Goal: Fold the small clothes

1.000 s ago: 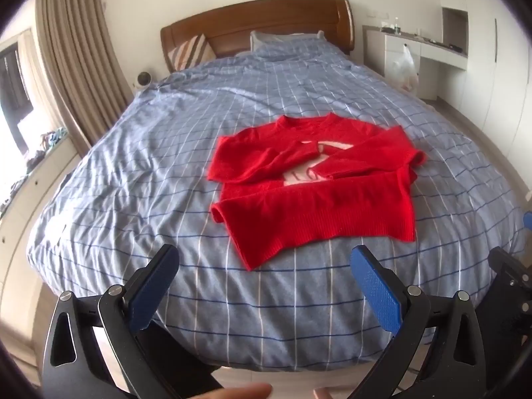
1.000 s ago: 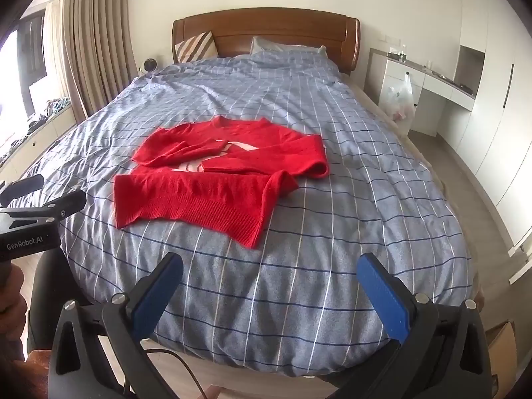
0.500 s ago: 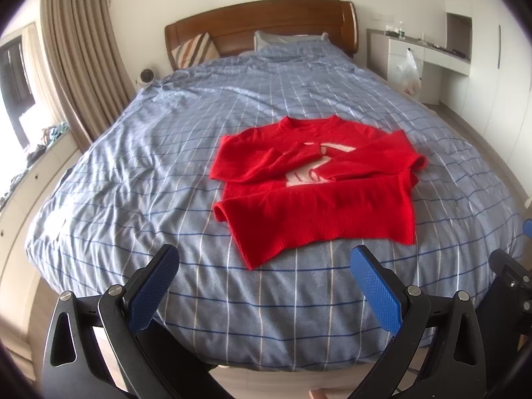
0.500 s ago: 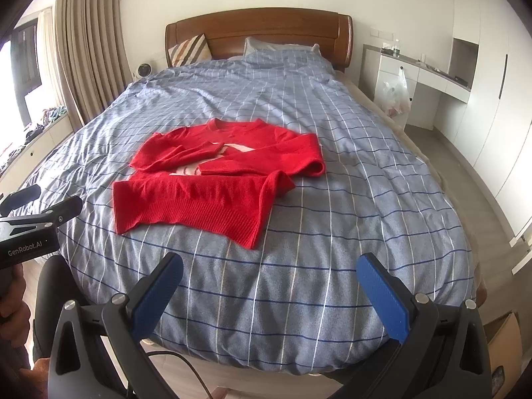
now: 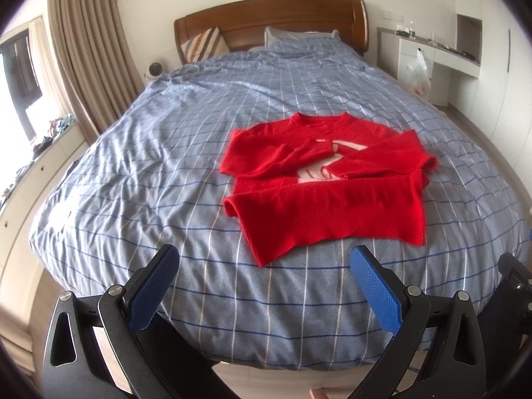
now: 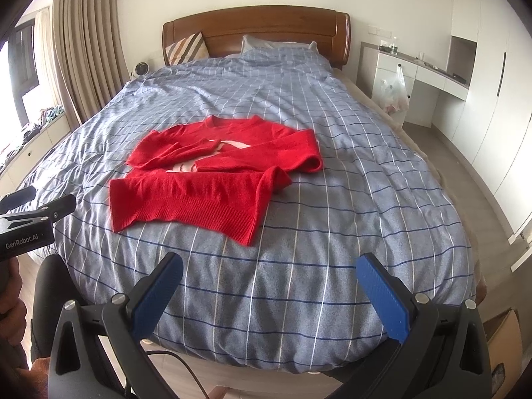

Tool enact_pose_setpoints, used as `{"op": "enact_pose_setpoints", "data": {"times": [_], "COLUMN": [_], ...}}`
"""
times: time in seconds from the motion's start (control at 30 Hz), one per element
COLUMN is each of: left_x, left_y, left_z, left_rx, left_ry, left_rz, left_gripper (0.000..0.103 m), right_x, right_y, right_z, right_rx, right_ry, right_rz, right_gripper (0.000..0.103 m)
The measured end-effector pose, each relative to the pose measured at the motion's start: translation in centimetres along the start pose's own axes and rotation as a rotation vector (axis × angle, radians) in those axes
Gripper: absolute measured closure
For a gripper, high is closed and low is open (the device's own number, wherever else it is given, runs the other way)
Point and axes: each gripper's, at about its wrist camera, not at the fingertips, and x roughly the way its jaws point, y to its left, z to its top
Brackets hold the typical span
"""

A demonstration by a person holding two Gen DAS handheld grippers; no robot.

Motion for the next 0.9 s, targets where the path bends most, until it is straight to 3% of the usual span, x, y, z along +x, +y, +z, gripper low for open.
{"op": "enact_pose_setpoints", "data": {"times": [0.4, 0.9], "left_x": [0.9, 1.5], "left_y": [1.2, 2.0], "left_z": [-0.3, -0.5], "left_rx": [-0.024, -0.037], "left_ry": [0.024, 0.043], "left_rz": [0.025, 0.04], "left_gripper": [0.0, 0.0], "right_x": [0.4, 0.7], "right_y": [0.1, 1.7], "right_z": [1.1, 1.5], "right_rx": [0.022, -0.042], "right_ry": [-0.002, -0.025], "right_rz": [-0.013, -0.016], "right_gripper": [0.0, 0.0]}}
